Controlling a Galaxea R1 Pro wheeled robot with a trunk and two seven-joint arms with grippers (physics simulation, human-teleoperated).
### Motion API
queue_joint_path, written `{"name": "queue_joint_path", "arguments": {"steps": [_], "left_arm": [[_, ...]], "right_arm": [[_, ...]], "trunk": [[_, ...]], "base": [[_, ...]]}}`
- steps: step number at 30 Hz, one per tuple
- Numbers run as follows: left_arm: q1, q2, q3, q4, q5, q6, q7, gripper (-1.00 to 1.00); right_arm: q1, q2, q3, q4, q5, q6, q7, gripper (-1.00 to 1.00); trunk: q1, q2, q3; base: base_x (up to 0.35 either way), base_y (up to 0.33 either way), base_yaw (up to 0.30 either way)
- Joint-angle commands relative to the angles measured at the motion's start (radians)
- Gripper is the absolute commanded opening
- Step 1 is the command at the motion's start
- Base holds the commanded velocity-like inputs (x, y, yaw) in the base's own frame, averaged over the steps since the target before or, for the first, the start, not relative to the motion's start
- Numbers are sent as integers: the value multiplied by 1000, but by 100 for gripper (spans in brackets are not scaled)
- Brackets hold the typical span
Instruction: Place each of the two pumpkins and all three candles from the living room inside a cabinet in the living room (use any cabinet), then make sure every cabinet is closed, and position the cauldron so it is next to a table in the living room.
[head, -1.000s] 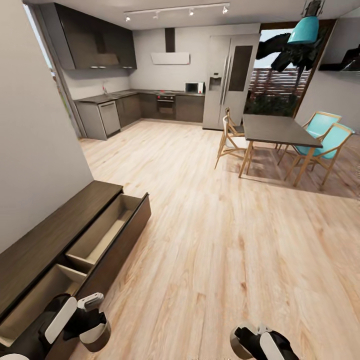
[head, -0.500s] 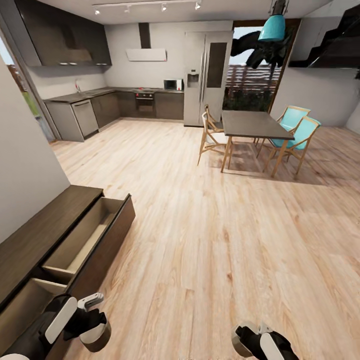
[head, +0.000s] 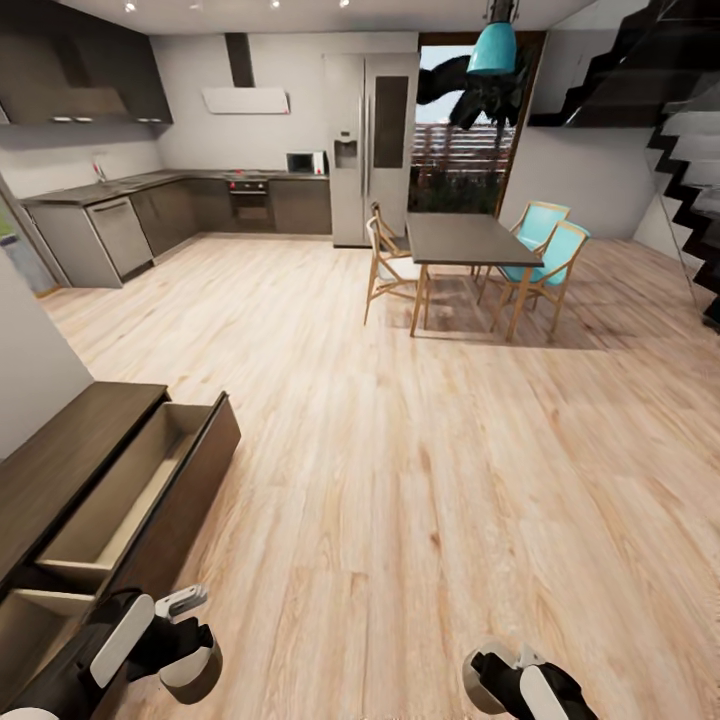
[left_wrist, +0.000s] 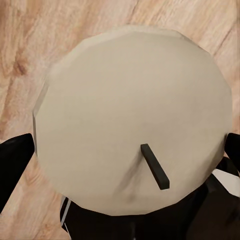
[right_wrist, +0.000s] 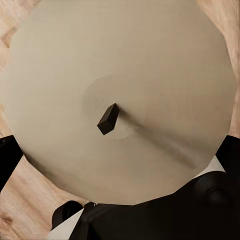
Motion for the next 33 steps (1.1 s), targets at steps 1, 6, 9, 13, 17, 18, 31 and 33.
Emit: {"name": "queue_joint_path", "arguments": {"steps": [1,6,9,13,17,18,31,33], "left_arm": [[0,0,0,0,0,0,1,-100],[0,0,1,0,0,0,1,-100],[0,0,0,0,0,0,1,-100],[0,0,0,0,-1,0,1,-100],[0,0,-3,0,0,-39,-2,-100],[0,0,-3,0,0,-43,-2,-100],[0,0,-4,0,0,-52,-1,-100],[0,-1,-4,0,0,-52,-1,-100]], "right_arm": [[0,0,0,0,0,0,0,-100],[0,0,0,0,0,-1,0,-100],[0,0,0,0,1,-2,0,-100],[0,0,1,3,2,-8,0,-100],[0,1,3,48,5,-51,0,-100],[0,1,4,54,5,-53,0,-100],[0,1,7,66,6,-58,0,-100],[0,1,3,66,3,-58,0,-100]], "trunk": [[0,0,-1],[0,0,-6],[0,0,-7],[0,0,-8],[0,0,-8],[0,0,-8],[0,0,-8],[0,0,-8]], "base": [[0,0,-221],[24,0,-189],[117,0,-52],[253,0,-9],[312,0,-1],[320,0,0],[322,-12,0],[322,-65,0]]}}
